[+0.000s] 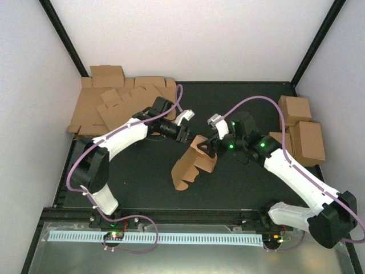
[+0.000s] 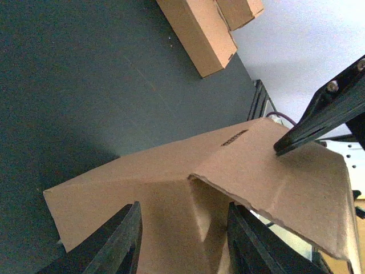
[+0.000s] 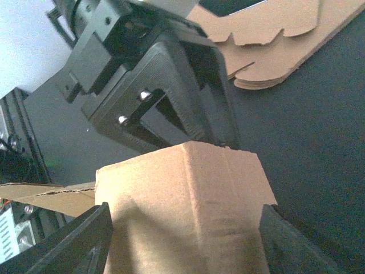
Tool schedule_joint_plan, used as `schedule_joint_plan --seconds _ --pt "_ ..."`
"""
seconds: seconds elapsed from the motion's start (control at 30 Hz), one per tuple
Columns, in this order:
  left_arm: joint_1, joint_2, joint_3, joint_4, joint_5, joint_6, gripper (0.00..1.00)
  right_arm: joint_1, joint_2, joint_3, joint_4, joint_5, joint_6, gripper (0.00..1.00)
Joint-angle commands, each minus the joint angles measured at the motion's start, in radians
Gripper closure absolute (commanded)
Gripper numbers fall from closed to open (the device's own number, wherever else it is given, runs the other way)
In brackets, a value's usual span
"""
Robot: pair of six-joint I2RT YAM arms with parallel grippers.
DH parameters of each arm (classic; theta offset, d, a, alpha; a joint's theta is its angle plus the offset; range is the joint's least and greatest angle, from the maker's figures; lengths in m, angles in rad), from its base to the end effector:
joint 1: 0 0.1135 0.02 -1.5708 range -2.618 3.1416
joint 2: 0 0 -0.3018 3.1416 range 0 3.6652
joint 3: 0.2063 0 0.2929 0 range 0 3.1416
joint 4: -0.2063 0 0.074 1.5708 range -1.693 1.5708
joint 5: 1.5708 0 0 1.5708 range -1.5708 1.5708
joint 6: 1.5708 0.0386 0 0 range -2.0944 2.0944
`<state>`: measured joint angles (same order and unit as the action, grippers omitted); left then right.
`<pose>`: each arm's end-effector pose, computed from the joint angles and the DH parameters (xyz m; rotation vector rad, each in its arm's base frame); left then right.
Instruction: Fold the paper box
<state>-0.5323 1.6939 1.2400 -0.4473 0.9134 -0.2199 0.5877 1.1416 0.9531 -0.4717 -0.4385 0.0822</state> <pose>0.3305 -0.2301 0.2647 0.8030 2.3792 -1.4474 0.2184 0.1652 0.3263 -0.8111 2.1458 0.8469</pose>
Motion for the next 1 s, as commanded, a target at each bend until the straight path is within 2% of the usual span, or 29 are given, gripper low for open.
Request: schedule_joint_plan --seconds 0.0,0.13,0.53,0.73,0.87,0.97 --pt "-0.006 -0.038 0.008 0.014 0.028 0.017 0.56 -0.003 -0.003 -0.038 0.001 -0.088 -0.007 0.24" --pt "-0.006 -0.05 0.009 0.019 0.029 0.012 0.54 -0.004 -0.023 -0.074 0.041 -0.09 0.013 0.19" --pt "-0.004 -0.137 0.01 0.024 -0.004 -0.016 0.44 -0.005 -0.032 -0.088 0.058 -0.062 0.02 0.21" --pt "-0.005 -0.229 0.004 -0.08 -0.127 0.037 0.32 -0.005 -0.03 -0.091 0.07 -0.059 0.028 0.21" --pt "-0.01 -0.359 -0.045 -0.143 -0.244 0.077 0.19 -0.005 -0.026 -0.089 0.077 -0.054 0.03 0.21" --pt "-0.038 -0.456 -0.086 -0.184 -0.335 0.109 0.16 -0.005 -0.024 -0.088 0.081 -0.051 0.032 0.21"
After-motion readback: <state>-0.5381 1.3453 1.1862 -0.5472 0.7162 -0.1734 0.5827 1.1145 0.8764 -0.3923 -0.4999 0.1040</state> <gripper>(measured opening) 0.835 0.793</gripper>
